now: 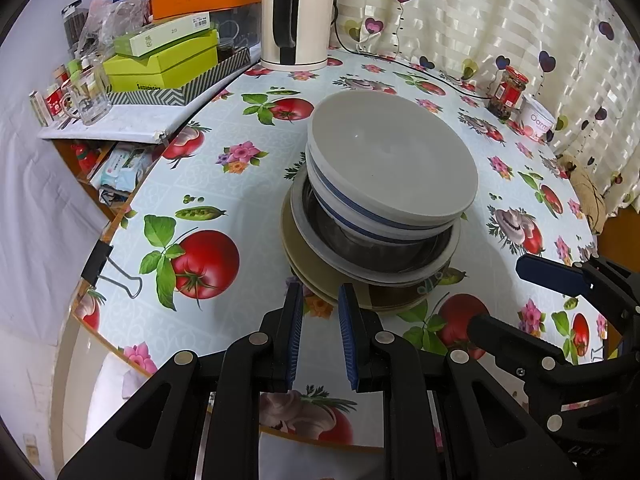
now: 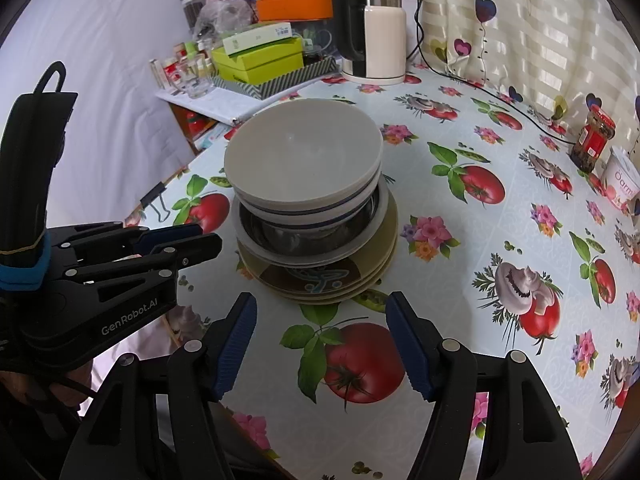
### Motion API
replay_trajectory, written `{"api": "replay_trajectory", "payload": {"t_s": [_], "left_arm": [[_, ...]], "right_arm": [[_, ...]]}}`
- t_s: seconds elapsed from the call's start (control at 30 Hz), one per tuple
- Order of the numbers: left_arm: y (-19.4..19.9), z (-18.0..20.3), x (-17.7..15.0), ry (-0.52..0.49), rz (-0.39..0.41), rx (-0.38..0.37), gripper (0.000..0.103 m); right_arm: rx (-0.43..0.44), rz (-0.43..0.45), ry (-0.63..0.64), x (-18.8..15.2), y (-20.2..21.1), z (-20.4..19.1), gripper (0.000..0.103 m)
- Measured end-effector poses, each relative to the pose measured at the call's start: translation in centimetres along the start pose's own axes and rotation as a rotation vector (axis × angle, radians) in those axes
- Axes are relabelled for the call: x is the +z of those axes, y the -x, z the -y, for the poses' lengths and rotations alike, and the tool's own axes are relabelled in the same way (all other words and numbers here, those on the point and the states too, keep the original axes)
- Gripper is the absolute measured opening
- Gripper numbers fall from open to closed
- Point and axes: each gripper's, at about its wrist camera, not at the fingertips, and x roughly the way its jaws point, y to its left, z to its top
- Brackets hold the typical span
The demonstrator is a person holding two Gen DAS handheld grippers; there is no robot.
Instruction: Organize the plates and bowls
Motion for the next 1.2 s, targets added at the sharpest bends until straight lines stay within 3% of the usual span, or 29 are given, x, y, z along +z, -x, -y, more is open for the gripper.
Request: {"api": "replay_trajectory", "payload": {"t_s": [1.2], "left_arm": [[-0.02, 0.05, -0.09, -0.002, -0.005, 0.002, 0.019]], "right_arm": [[-0.003, -0.005, 0.003, -0.13, -0.01, -0.27, 0.069]]}}
